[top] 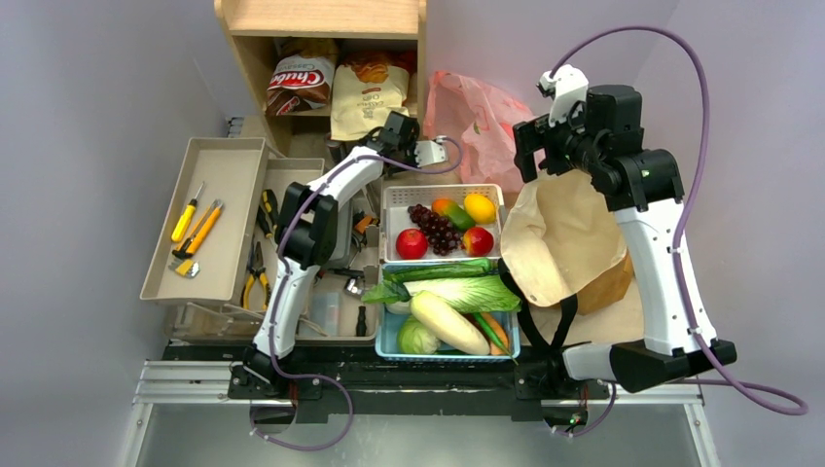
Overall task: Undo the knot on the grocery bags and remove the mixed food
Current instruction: Adjust the takeout bag at the center of the board.
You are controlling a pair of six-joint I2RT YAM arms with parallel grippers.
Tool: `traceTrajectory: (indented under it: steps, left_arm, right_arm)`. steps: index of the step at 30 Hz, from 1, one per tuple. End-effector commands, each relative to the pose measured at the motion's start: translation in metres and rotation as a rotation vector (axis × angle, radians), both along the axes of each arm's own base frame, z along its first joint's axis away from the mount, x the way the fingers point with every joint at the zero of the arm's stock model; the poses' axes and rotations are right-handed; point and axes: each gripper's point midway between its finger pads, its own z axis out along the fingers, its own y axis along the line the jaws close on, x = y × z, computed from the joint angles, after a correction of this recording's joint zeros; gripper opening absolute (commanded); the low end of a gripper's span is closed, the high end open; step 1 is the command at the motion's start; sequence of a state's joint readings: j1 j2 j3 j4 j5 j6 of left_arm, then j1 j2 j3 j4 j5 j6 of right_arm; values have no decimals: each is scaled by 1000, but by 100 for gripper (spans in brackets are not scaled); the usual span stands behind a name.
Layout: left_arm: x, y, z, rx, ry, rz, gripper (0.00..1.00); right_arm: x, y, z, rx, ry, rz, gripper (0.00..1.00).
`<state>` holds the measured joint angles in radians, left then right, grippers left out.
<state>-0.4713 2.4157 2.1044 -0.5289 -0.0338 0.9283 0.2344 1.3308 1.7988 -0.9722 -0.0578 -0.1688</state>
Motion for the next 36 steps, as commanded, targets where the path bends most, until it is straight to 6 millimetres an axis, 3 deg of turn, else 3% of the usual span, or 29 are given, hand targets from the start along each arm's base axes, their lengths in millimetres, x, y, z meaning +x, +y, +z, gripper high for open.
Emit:
traceTrajectory:
  steps: [1, 4, 6, 9, 12, 16, 21, 27, 33, 36]
  left_arm:
    - [29, 8, 6, -4, -90, 35, 0]
    - [25, 5, 12, -33, -90, 37, 0]
    - [5, -6, 21, -100, -39, -36, 8]
    - [-34, -33, 55, -227, -17, -175, 25]
    - [-63, -48, 67, -266, 6, -223, 34]
    - [-83, -59, 84, -324, 20, -216, 45]
    - [-103, -66, 131, -457, 21, -199, 54]
    - [-159, -84, 189, -674, 121, -207, 59]
    - [-226, -112, 214, -830, 292, -264, 65]
    - [-258, -136, 230, -926, 448, -247, 69]
  right_arm:
    - [-5, -13, 18, -51, -35, -26, 99]
    - [-12, -25, 16, -120, -12, -46, 99]
    - [-19, -40, 10, -205, 37, -74, 99]
    - [-33, -61, 3, -309, 113, -121, 99]
    - [-49, -77, -4, -371, 166, -165, 99]
    - [-66, -105, -19, -487, 243, -242, 99]
    - [-78, -132, -20, -497, 290, -332, 99]
    - [-81, -157, -32, -489, 339, -385, 99]
    - [-69, -173, -53, -436, 387, -393, 99]
    - [-60, -177, -59, -409, 405, -381, 96]
